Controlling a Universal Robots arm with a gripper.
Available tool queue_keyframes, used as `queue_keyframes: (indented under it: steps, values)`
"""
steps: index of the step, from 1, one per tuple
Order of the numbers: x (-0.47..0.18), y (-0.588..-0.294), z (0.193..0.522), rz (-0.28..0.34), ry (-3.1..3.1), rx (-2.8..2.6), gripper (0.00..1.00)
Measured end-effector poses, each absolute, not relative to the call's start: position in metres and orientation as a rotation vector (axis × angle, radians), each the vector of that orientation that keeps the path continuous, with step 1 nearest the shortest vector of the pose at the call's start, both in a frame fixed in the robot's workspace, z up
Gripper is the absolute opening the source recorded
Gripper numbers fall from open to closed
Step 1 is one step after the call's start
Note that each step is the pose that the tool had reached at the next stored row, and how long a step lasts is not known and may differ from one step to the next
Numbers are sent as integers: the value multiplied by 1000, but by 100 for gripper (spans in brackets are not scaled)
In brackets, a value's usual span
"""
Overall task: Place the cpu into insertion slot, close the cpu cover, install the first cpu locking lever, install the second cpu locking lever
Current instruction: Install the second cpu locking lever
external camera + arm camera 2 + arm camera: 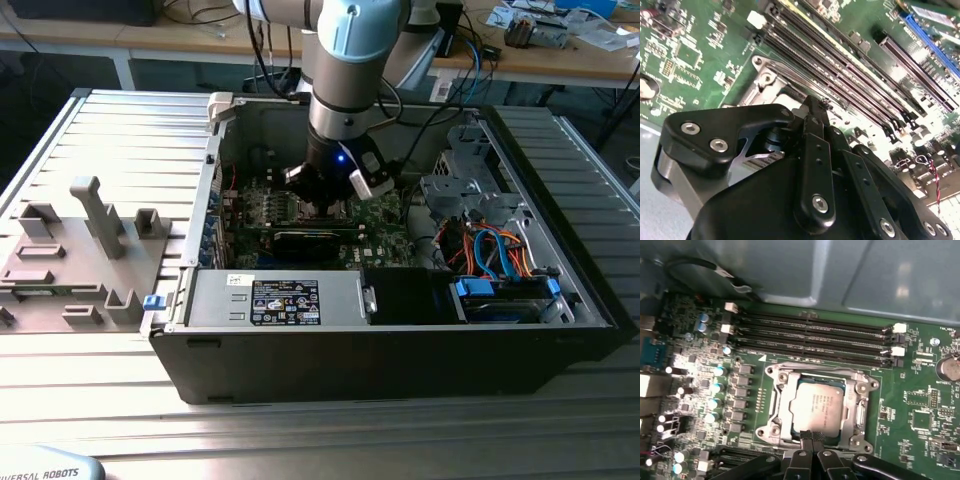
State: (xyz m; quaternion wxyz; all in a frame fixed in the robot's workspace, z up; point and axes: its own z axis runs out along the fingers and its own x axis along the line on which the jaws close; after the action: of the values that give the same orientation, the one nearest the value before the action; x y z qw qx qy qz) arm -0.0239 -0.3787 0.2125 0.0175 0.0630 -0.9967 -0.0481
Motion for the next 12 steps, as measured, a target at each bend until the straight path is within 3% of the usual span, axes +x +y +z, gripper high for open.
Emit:
queue_keyframes:
  steps: [12]
  values:
    - [-10, -371, 213, -12, -3088, 192, 11]
